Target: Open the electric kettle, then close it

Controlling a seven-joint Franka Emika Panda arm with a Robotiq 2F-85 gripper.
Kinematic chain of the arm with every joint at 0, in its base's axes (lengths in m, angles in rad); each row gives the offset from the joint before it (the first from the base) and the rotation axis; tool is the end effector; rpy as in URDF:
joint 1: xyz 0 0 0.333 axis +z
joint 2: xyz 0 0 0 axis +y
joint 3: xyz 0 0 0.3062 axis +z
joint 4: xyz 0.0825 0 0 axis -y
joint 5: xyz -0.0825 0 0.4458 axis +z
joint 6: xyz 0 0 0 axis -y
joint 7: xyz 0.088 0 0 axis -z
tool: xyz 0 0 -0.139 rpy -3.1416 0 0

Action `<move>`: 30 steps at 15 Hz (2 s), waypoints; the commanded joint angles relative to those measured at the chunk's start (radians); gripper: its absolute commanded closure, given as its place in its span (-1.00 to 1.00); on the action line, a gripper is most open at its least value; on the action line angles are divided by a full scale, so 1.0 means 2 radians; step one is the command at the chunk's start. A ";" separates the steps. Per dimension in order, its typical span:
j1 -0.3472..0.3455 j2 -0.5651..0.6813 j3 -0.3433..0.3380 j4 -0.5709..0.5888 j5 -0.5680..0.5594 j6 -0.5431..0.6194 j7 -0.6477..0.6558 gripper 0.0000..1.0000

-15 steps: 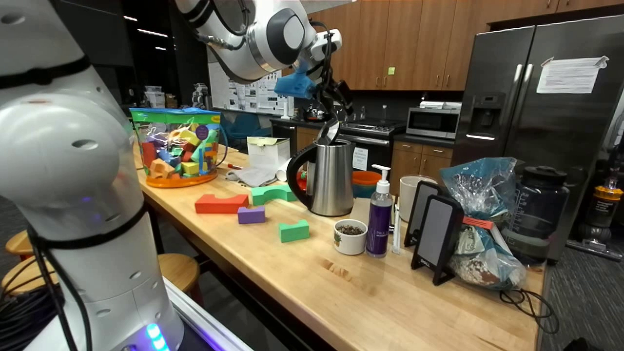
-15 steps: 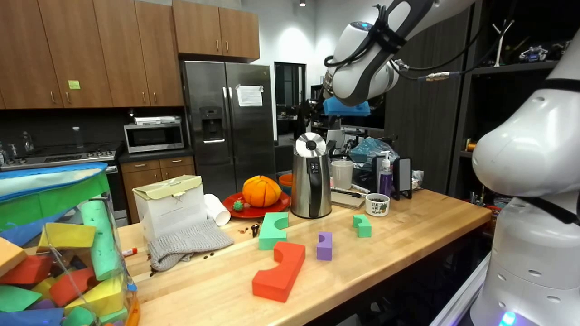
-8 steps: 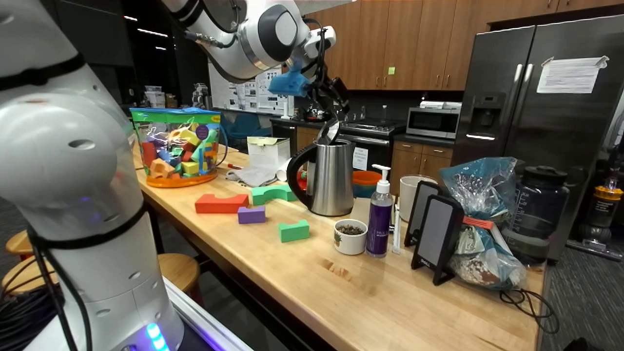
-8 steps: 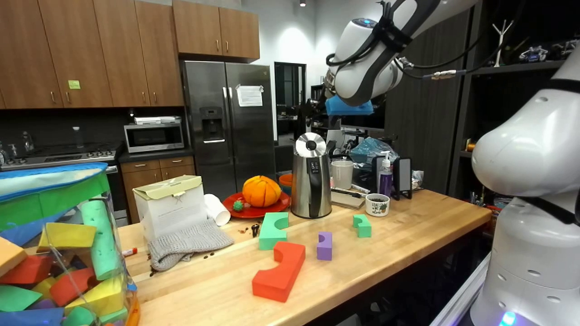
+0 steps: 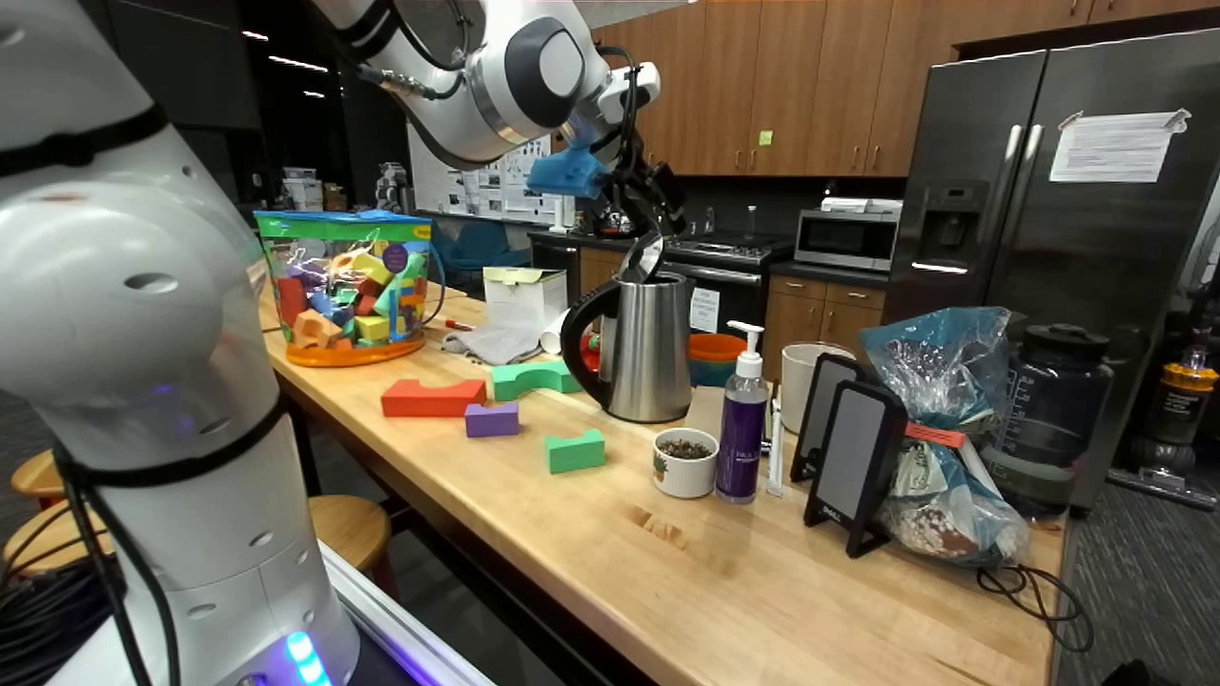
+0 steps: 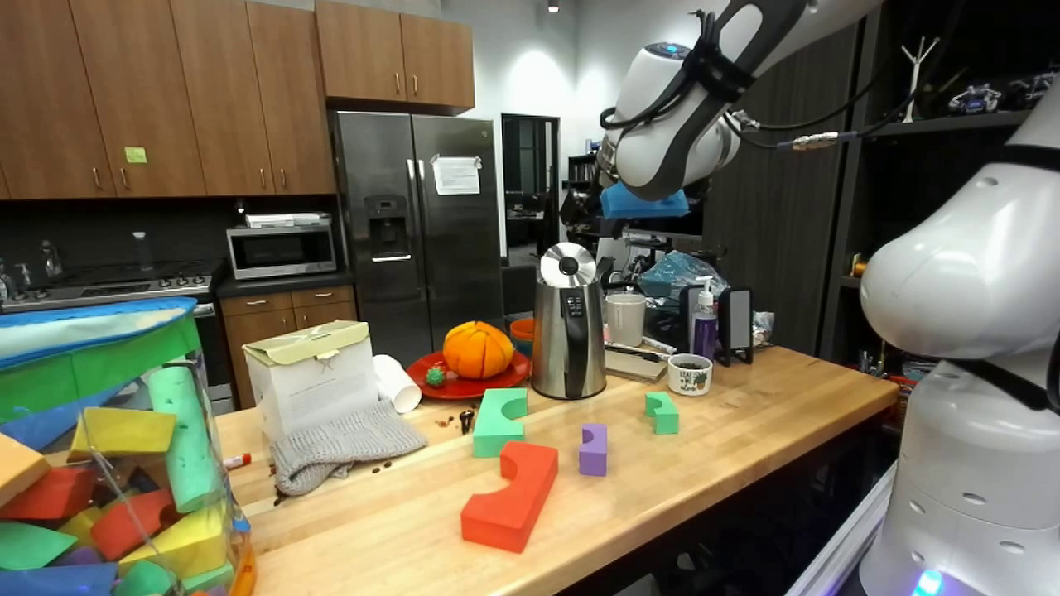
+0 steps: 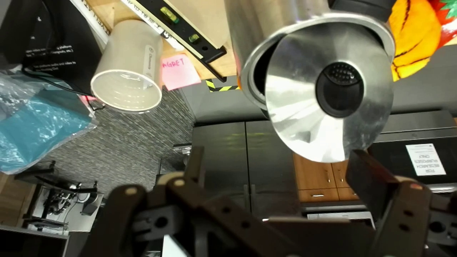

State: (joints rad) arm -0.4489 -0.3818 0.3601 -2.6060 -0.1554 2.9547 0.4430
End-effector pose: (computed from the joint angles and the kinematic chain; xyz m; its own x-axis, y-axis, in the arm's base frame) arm 0.5242 -0.0431 0.3836 0.6939 -0.2806 0.6631 -0.3427 -0.9386 -0.0386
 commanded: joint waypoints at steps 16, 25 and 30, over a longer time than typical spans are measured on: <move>-0.028 0.083 0.013 0.077 -0.019 -0.054 -0.001 -1.00; -0.031 0.127 0.017 0.112 -0.052 -0.084 0.009 -1.00; -0.029 0.154 0.014 0.134 -0.099 -0.096 0.020 -1.00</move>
State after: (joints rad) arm -0.4902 -0.1206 0.3777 -2.3871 -0.2942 2.7945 0.4557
